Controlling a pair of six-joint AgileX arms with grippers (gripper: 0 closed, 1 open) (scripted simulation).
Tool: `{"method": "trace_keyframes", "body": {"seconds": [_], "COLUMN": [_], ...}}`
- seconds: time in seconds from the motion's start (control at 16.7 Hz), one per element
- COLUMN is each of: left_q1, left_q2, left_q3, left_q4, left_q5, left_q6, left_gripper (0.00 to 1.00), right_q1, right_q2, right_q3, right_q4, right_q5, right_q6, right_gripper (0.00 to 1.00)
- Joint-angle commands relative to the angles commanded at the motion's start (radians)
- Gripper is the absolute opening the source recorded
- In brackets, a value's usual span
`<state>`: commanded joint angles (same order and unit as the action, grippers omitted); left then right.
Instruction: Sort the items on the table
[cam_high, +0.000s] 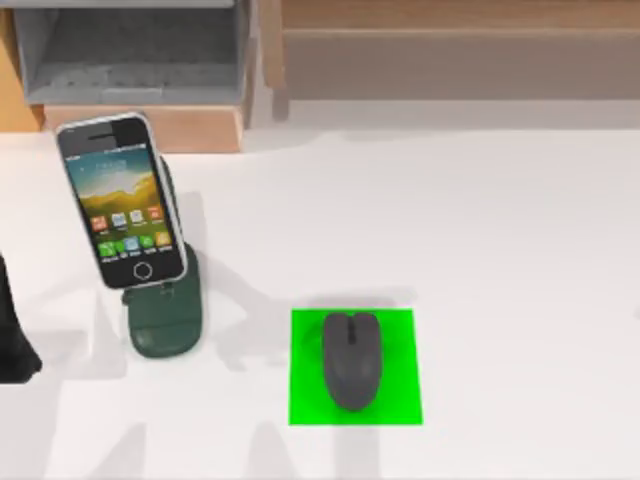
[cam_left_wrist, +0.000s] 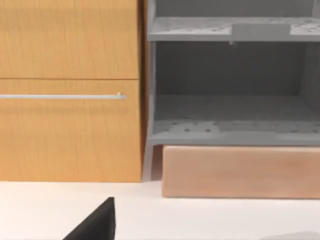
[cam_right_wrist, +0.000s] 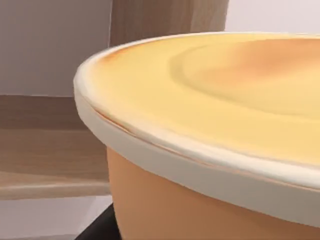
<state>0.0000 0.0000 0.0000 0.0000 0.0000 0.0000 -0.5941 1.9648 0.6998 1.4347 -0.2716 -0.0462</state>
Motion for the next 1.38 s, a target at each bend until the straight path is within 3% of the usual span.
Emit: {"method": "trace_keyframes", "body": {"seconds": [0.3, 0.66, 1.14, 1.38], "left_q1": [0.0, 0.0, 0.0, 0.0], "left_q2": [0.0, 0.0, 0.0, 0.0], "left_q3": [0.0, 0.0, 0.0, 0.0], "left_q4": [0.0, 0.0, 0.0, 0.0], "left_q5": [0.0, 0.0, 0.0, 0.0], "left_q6": [0.0, 0.0, 0.0, 0.0], "left_gripper": [1.0, 1.0, 1.0, 1.0], "right_q1": [0.099, 0.349, 0.695, 0.751], "right_q2": [-0.09, -0.098, -0.007, 0.03], "right_q3": [0.119, 0.337, 0.601, 0.643], "right_q4": [-0.184, -0.455, -0.736, -0.781], "right_q5": [0.212, 0.389, 0.462, 0.466], "right_q6": [-0.022, -0.012, 0.043, 0.051], "right_gripper": [0.0, 0.0, 0.0, 0.0]}}
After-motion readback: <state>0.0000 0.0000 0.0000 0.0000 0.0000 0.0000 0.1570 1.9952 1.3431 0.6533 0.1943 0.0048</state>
